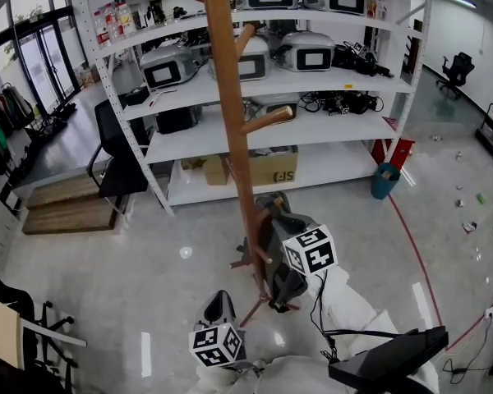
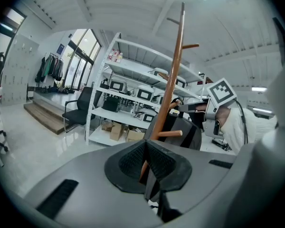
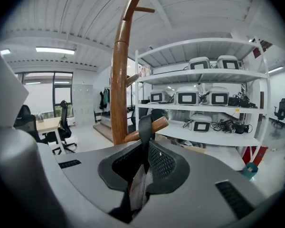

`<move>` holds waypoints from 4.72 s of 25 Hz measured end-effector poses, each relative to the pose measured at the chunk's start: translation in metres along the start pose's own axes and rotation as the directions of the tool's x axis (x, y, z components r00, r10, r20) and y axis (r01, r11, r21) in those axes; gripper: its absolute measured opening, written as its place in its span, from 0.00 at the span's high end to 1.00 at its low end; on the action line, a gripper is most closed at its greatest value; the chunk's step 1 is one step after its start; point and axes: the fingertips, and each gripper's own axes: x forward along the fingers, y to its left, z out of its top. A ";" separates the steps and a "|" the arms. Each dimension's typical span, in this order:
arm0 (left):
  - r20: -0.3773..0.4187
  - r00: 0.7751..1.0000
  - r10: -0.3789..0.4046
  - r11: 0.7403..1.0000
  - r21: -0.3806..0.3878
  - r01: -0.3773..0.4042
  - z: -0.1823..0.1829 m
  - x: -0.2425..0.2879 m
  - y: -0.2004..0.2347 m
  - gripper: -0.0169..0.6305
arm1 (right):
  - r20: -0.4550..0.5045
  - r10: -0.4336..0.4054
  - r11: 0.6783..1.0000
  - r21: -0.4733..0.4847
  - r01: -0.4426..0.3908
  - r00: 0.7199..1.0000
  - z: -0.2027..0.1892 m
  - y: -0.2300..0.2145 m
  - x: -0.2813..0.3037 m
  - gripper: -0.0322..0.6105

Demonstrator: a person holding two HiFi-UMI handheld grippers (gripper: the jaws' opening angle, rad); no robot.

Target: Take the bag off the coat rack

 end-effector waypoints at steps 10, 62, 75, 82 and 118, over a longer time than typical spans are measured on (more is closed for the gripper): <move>-0.003 1.000 -0.005 1.000 -0.015 0.005 -0.006 -0.017 -0.005 0.97 | 0.033 -0.071 0.993 0.097 0.068 0.997 0.011 -0.023 -0.011 0.89; -0.133 0.936 -0.325 0.928 0.143 0.343 -0.053 -0.046 -0.125 0.97 | -0.042 -0.195 0.912 0.359 0.197 0.980 -0.157 0.079 -0.166 0.89; -0.127 0.928 -0.350 0.923 0.120 0.365 -0.055 -0.101 -0.077 0.97 | -0.039 -0.271 0.887 0.377 0.266 0.962 -0.154 0.134 -0.187 0.89; -0.121 0.916 -0.383 0.908 0.135 0.397 -0.055 -0.126 -0.059 0.97 | -0.031 -0.307 0.862 0.415 0.292 0.951 -0.152 0.165 -0.197 0.89; -0.079 0.920 -0.384 0.914 0.111 0.391 -0.061 -0.154 -0.088 0.97 | -0.033 -0.265 0.891 0.374 0.258 0.964 -0.161 0.196 -0.243 0.89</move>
